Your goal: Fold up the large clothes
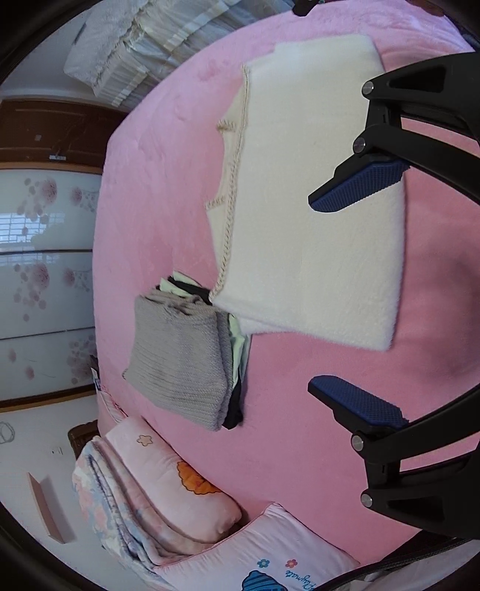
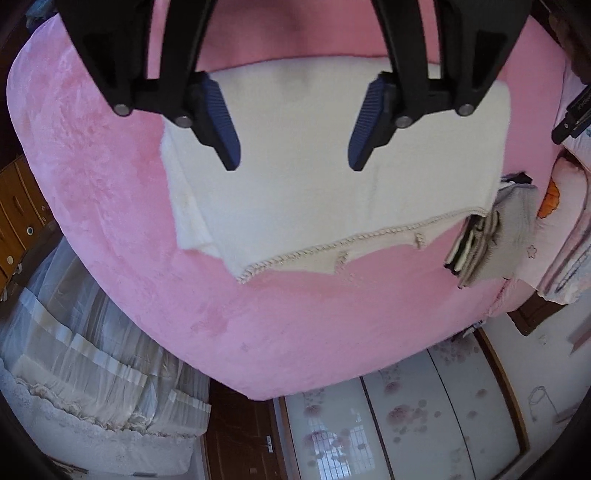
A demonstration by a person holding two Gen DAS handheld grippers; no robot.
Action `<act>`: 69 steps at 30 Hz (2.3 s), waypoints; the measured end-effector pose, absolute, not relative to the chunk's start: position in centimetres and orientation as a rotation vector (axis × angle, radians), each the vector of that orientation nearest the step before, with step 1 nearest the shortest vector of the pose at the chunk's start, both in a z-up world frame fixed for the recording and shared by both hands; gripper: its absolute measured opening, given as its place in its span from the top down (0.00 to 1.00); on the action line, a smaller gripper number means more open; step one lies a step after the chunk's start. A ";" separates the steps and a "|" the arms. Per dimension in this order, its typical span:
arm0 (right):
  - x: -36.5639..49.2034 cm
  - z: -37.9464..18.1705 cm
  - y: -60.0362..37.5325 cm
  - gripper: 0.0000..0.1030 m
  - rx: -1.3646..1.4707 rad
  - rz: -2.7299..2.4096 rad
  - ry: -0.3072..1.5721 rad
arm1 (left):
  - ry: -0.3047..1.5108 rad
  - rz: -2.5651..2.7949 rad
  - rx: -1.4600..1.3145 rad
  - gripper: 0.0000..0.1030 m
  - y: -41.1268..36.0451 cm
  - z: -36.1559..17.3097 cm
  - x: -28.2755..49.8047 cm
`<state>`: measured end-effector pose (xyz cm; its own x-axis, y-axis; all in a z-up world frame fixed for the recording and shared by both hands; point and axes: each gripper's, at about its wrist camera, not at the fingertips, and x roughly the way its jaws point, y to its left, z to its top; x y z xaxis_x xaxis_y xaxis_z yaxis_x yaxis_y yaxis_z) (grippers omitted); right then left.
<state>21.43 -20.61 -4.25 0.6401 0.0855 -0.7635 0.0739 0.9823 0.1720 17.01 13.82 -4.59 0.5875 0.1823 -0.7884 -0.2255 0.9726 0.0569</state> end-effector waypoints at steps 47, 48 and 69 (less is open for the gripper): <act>19.2 -18.6 -8.8 0.44 0.022 0.086 0.837 | 0.848 -0.044 -0.805 0.11 17.3 -26.2 20.6; 19.3 -18.5 -8.6 0.51 0.011 0.089 0.832 | 0.850 -0.030 -0.795 0.11 17.1 -26.0 21.0; 23.8 -21.3 -8.6 0.88 0.061 0.262 0.937 | 0.608 0.106 -0.197 0.79 5.8 -12.2 20.7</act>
